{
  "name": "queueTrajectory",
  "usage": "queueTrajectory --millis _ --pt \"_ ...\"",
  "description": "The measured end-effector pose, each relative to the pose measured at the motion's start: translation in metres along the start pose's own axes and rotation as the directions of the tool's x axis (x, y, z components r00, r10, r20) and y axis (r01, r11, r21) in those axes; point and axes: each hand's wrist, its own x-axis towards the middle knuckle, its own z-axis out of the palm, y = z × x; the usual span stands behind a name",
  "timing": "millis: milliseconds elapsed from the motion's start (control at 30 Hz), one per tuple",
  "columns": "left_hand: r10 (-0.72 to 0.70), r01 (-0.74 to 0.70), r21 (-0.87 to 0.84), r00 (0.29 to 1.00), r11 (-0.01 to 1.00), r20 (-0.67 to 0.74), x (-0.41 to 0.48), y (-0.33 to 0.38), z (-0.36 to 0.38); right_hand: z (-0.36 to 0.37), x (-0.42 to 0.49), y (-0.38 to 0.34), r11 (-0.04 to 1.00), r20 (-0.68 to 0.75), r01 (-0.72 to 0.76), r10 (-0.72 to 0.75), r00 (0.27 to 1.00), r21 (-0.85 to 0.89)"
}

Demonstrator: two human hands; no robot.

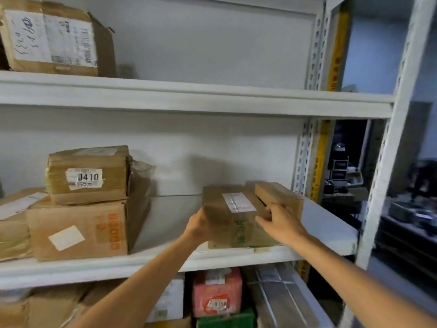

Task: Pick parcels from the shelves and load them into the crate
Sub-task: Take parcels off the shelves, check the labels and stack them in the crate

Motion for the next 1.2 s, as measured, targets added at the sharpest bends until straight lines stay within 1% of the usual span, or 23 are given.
queueTrajectory --millis 67,100,133,167,233,267,300,367,433,500,567,600,667,733,833,967,1067,1200 --pt "-0.080 0.091 -0.246 0.995 0.965 0.052 0.002 -0.001 0.001 0.008 -0.003 0.001 0.985 0.023 -0.056 0.053 0.998 0.161" --pt "-0.112 0.134 -0.338 0.990 0.931 0.085 0.002 0.000 0.000 0.012 -0.004 0.000 0.968 0.018 -0.075 0.072 0.997 0.238" --pt "-0.131 0.164 -0.393 0.985 0.905 0.111 0.000 0.001 -0.002 0.016 -0.004 0.000 0.950 0.006 -0.092 0.095 0.995 0.300" --pt "-0.143 0.182 -0.422 0.982 0.888 0.122 -0.001 0.002 -0.003 0.018 -0.003 -0.001 0.924 0.015 -0.124 0.127 0.992 0.361" --pt "-0.176 0.200 -0.445 0.980 0.873 0.095 -0.005 0.003 -0.004 0.018 -0.003 -0.003 0.839 0.122 -0.250 0.218 0.968 0.483" --pt "-0.194 0.208 -0.470 0.978 0.858 0.079 -0.007 0.002 -0.005 0.018 -0.001 -0.004 0.798 0.177 -0.306 0.250 0.952 0.519" --pt "-0.211 0.221 -0.513 0.974 0.829 0.079 -0.009 0.000 -0.007 0.017 0.000 -0.003 0.779 0.203 -0.331 0.262 0.943 0.532" --pt "-0.232 0.258 -0.583 0.965 0.770 0.121 -0.013 -0.007 -0.013 0.016 0.002 -0.002 0.777 0.187 -0.324 0.265 0.946 0.539" --pt "-0.223 0.274 -0.580 0.962 0.767 0.160 -0.015 -0.012 -0.020 0.018 0.002 -0.001 0.757 0.191 -0.318 0.255 0.948 0.571" --pt "-0.199 0.253 -0.589 0.968 0.768 0.155 -0.017 -0.012 -0.023 0.021 0.001 0.000 0.700 0.208 -0.320 0.243 0.947 0.639" --pt "-0.185 0.195 -0.656 0.979 0.729 0.086 -0.018 -0.013 -0.023 0.022 -0.002 0.001 0.643 0.171 -0.273 0.217 0.961 0.716" --pt "-0.164 0.138 -0.693 0.986 0.708 0.030 -0.019 -0.015 -0.022 0.023 -0.004 0.002 0.625 0.147 -0.238 0.195 0.970 0.744" --pt "-0.072 -0.001 -0.740 0.995 0.673 -0.067 -0.020 -0.020 -0.020 0.021 -0.007 0.005 0.611 0.104 -0.178 0.155 0.982 0.771" --pt "0.016 -0.099 -0.748 0.993 0.656 -0.117 -0.023 -0.022 -0.020 0.018 -0.007 0.006 0.624 0.074 -0.136 0.124 0.990 0.770" --pt "0.050 -0.124 -0.773 0.992 0.622 -0.119 -0.026 -0.021 -0.020 0.011 -0.008 0.006 0.635 0.042 -0.094 0.096 0.994 0.767" --pt "0.078 -0.125 -0.754 0.992 0.645 -0.098 -0.029 -0.026 -0.015 0.008 -0.010 0.006 0.658 0.030 -0.053 0.046 0.999 0.751" --pt "0.127 -0.166 -0.707 0.986 0.687 -0.108 -0.031 -0.029 -0.015 0.008 -0.014 0.008 0.657 0.025 -0.042 0.035 0.999 0.753" --pt "0.132 -0.182 -0.716 0.983 0.674 -0.126 -0.031 -0.030 -0.015 0.006 -0.019 0.008 0.652 0.016 -0.030 0.028 0.999 0.757"
